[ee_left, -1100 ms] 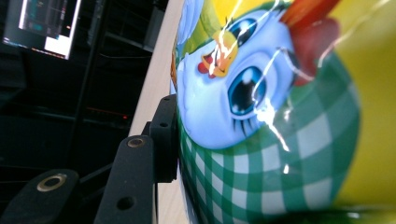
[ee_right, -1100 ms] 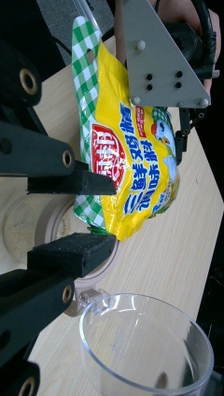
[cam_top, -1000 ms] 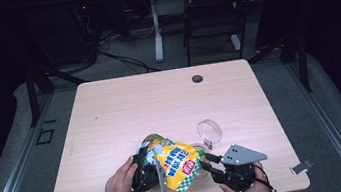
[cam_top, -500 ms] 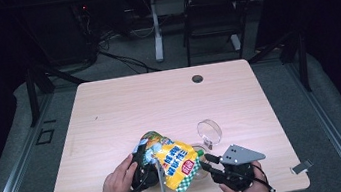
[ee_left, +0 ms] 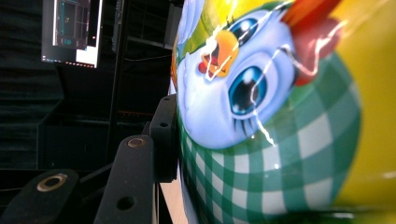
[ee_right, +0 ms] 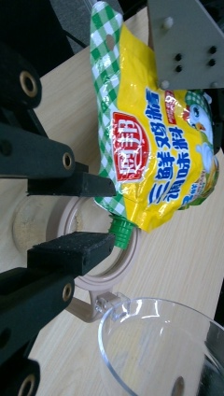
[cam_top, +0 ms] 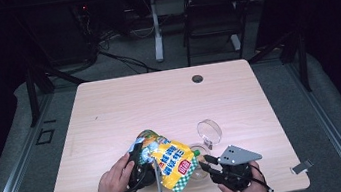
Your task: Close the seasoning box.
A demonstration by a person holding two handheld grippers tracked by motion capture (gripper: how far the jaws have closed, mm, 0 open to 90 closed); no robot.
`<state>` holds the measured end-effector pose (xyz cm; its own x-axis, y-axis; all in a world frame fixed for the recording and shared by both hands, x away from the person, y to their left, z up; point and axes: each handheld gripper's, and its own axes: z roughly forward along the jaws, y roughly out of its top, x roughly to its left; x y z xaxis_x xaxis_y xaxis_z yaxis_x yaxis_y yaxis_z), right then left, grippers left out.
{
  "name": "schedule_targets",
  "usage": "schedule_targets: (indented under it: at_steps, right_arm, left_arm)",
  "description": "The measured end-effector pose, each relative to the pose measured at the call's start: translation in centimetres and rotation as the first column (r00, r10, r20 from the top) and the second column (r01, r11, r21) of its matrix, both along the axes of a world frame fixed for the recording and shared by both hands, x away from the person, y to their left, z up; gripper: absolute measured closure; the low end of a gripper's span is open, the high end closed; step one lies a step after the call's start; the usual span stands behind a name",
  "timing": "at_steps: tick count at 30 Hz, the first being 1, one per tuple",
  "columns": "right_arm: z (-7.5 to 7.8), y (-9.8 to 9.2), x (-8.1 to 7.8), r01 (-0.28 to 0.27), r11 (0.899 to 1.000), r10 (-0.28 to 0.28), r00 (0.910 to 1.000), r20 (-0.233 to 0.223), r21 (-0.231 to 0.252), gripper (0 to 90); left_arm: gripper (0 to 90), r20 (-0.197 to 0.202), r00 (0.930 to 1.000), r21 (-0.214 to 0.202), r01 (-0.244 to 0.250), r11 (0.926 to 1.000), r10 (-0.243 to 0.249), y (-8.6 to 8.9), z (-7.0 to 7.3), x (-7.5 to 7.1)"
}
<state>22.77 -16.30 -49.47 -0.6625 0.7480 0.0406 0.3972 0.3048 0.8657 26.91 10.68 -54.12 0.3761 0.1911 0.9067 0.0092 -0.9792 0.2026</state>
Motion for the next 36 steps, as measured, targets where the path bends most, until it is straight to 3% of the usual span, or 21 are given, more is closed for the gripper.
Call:
schedule_targets:
  at_steps: [5,8,12,15,19,21,23,26,27,28,30,31,32,33,34,35,36]
  right_arm:
    - [-0.3,0.4,-0.1,-0.008,0.999,0.008,0.9998,0.018,-0.045,72.1]
    - [-0.4,0.7,-0.4,-0.010,0.995,0.016,0.9983,0.057,-0.104,72.5]
    - [-0.6,1.1,-0.6,-0.012,0.989,0.026,0.9952,0.095,-0.146,72.7]
    - [-0.7,1.4,-0.9,-0.002,0.979,0.032,0.9888,0.146,-0.203,73.4]
    - [-1.0,2.0,-1.3,0.012,0.954,0.063,0.9688,0.240,-0.300,73.6]
    - [-1.2,2.5,-1.7,0.024,0.921,0.106,0.9449,0.310,-0.389,74.6]
    - [-1.5,2.8,-2.0,0.038,0.895,0.137,0.9254,0.354,-0.445,75.1]
    - [-1.9,3.3,-2.3,0.058,0.854,0.174,0.9050,0.388,-0.518,75.5]
    - [-2.1,3.4,-2.3,0.059,0.850,0.183,0.8993,0.397,-0.523,75.5]
    - [-2.1,3.5,-2.4,0.062,0.841,0.189,0.8967,0.400,-0.538,75.5]
    - [-2.1,3.6,-2.4,0.064,0.830,0.197,0.8955,0.399,-0.554,75.4]
    - [-2.1,3.6,-2.5,0.067,0.830,0.196,0.8949,0.401,-0.554,75.0]
    - [-2.3,3.6,-2.4,0.066,0.836,0.193,0.8935,0.405,-0.544,75.1]
    - [-2.3,3.7,-2.4,0.068,0.833,0.196,0.8915,0.408,-0.548,75.3]
    - [-2.3,3.7,-2.5,0.073,0.819,0.204,0.8903,0.407,-0.570,75.4]
    - [-2.4,3.8,-2.5,0.076,0.820,0.207,0.8852,0.417,-0.568,75.6]
    - [-2.4,3.8,-2.6,0.082,0.806,0.212,0.8847,0.415,-0.586,75.9]
  left_arm:
    - [59.5,-0.004,1.0000,0.002,0.004,1.0000,-0.004,0.0,0.3,0.1]
    - [59.5,-0.006,1.0000,0.006,0.002,1.0000,-0.002,0.0,0.5,0.1]
    - [59.5,-0.003,1.0000,0.004,-0.001,1.0000,0.001,0.1,0.9,0.2]
    - [59.5,-0.002,1.0000,0.012,-0.001,0.9999,0.001,0.0,1.1,0.2]
    - [59.5,0.000,0.9999,0.010,0.010,0.9999,-0.010,-0.1,1.1,0.3]
    - [59.6,0.003,0.9999,0.021,0.012,0.9997,-0.012,-0.1,1.1,0.4]
    - [59.6,0.000,0.9999,0.024,0.011,0.9996,-0.011,-0.1,1.1,0.4]
    - [59.6,-0.007,1.0000,0.035,0.007,0.9994,-0.007,-0.1,1.0,0.4]
    - [59.7,-0.008,0.9999,0.039,0.007,0.9992,-0.007,-0.1,1.0,0.4]
    - [60.1,-0.007,1.0000,0.037,0.007,0.9993,-0.006,-0.1,1.1,0.4]
    - [60.2,-0.005,1.0000,0.040,0.003,0.9992,-0.003,0.0,1.1,0.4]
    - [60.2,-0.013,0.9999,0.031,0.006,0.9995,-0.006,0.0,1.1,0.4]
    - [60.2,-0.012,0.9999,0.033,0.007,0.9994,-0.007,0.0,1.2,0.4]
    - [60.2,-0.013,0.9999,0.032,0.008,0.9995,-0.007,0.0,1.2,0.4]
    - [60.2,-0.011,0.9999,0.034,0.007,0.9994,-0.006,0.0,1.2,0.4]
    - [60.2,-0.011,0.9999,0.034,0.007,0.9994,-0.006,0.0,1.2,0.5]
    - [60.2,-0.014,0.9999,0.034,0.006,0.9994,-0.005,0.0,1.2,0.4]
